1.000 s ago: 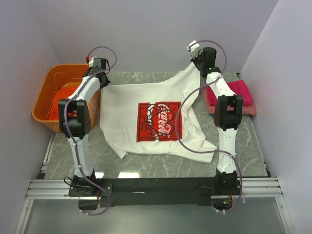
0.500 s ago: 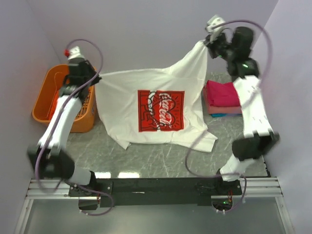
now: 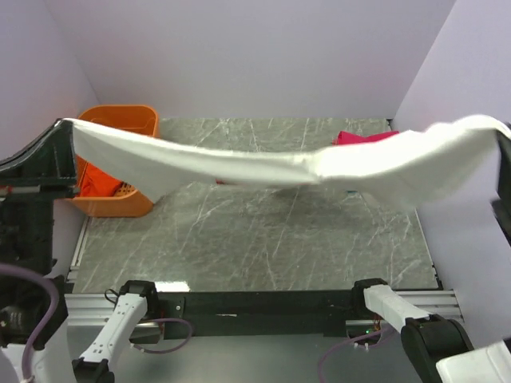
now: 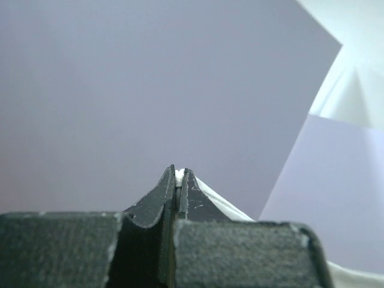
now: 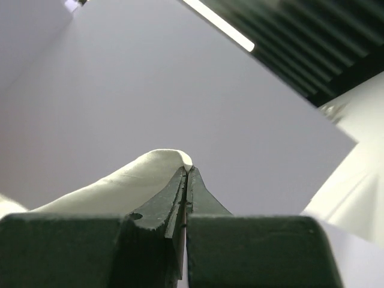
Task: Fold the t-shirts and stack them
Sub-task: Flatten the tshirt out, then fold the tshirt
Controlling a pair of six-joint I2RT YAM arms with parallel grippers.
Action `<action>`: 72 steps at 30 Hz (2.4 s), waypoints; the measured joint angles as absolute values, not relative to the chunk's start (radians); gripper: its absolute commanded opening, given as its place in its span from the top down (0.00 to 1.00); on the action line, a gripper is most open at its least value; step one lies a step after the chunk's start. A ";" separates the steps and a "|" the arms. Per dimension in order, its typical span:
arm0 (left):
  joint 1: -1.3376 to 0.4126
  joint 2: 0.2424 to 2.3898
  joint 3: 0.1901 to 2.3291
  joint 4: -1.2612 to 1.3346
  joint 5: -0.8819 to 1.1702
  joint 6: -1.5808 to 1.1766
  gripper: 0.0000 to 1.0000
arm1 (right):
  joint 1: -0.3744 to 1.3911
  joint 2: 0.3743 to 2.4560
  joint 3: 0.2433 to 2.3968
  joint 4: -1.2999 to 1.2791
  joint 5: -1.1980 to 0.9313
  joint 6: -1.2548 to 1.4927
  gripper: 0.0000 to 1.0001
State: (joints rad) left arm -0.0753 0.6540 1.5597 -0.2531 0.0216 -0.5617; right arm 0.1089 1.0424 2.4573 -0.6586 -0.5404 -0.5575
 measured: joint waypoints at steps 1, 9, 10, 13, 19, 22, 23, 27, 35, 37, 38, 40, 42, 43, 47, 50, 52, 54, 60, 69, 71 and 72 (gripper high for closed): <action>-0.076 0.654 1.581 -0.257 0.029 -0.565 1.00 | 0.107 1.029 2.482 -0.656 -0.539 -0.550 1.00; -0.080 0.655 1.585 -0.263 0.055 -0.588 1.00 | 0.091 1.019 2.410 -0.629 -0.499 -0.538 1.00; -0.080 0.655 1.561 -0.257 0.055 -0.587 1.00 | 0.091 1.024 2.367 -0.624 -0.493 -0.542 1.00; -0.081 0.657 1.414 -0.228 0.054 -0.583 1.00 | 0.091 1.064 2.235 -0.587 -0.481 -0.551 1.00; -0.082 0.790 1.074 -0.157 0.056 -0.575 1.00 | 0.076 1.316 1.985 -0.482 -0.479 -0.567 1.00; -0.082 0.970 0.984 -0.108 0.053 -0.569 1.00 | 0.071 1.517 1.975 -0.453 -0.479 -0.576 1.00; -0.082 1.033 0.980 -0.100 0.050 -0.568 1.00 | 0.070 1.602 1.980 -0.448 -0.480 -0.579 1.00; -0.082 1.358 1.026 -0.039 0.030 -0.561 1.00 | 0.067 1.928 2.067 -0.452 -0.493 -0.585 1.00; -0.082 1.869 1.374 -0.028 -0.068 -0.508 1.00 | 0.080 2.283 2.183 -0.412 -0.479 -0.581 1.00; -0.081 1.929 1.444 -0.027 -0.087 -0.493 1.00 | 0.089 2.310 2.201 -0.395 -0.464 -0.579 1.00; -0.082 1.966 1.497 -0.028 -0.097 -0.482 1.00 | 0.093 2.317 2.213 -0.385 -0.456 -0.576 1.00; -0.082 2.004 1.551 -0.034 -0.108 -0.471 1.00 | 0.096 2.323 2.242 -0.360 -0.446 -0.572 1.00; -0.082 2.046 1.612 -0.035 -0.117 -0.458 1.00 | 0.101 2.323 2.265 -0.327 -0.441 -0.568 1.00; -0.082 2.067 1.640 -0.036 -0.122 -0.453 1.00 | 0.102 2.323 2.273 -0.307 -0.440 -0.566 1.00; -0.082 2.148 1.733 -0.060 -0.130 -0.431 1.00 | 0.102 2.321 2.271 -0.266 -0.439 -0.557 1.00; -0.082 2.190 1.767 -0.084 -0.130 -0.416 1.00 | 0.102 2.318 2.254 -0.260 -0.445 -0.549 1.00; -0.082 2.205 1.774 -0.099 -0.130 -0.404 1.00 | 0.102 2.294 2.207 -0.252 -0.455 -0.547 1.00; -0.082 2.223 1.793 -0.109 -0.133 -0.397 1.00 | 0.102 2.267 2.152 -0.249 -0.463 -0.547 1.00; -0.082 2.313 1.929 -0.147 -0.157 -0.372 0.99 | 0.102 2.180 2.033 -0.247 -0.492 -0.533 1.00; -0.082 2.343 1.948 -0.128 -0.179 -0.324 1.00 | 0.101 1.995 1.870 -0.221 -0.549 -0.517 1.00; -0.082 2.343 1.948 -0.117 -0.179 -0.310 1.00 | 0.101 1.961 1.830 -0.204 -0.564 -0.517 1.00; -0.082 2.343 1.948 -0.113 -0.179 -0.303 1.00 | 0.101 1.945 1.807 -0.198 -0.570 -0.517 1.00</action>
State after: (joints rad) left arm -0.0818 2.3428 1.9484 -0.1135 -0.1795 -0.3031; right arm 0.1005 1.9450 1.8072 -0.1978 -0.5701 -0.5171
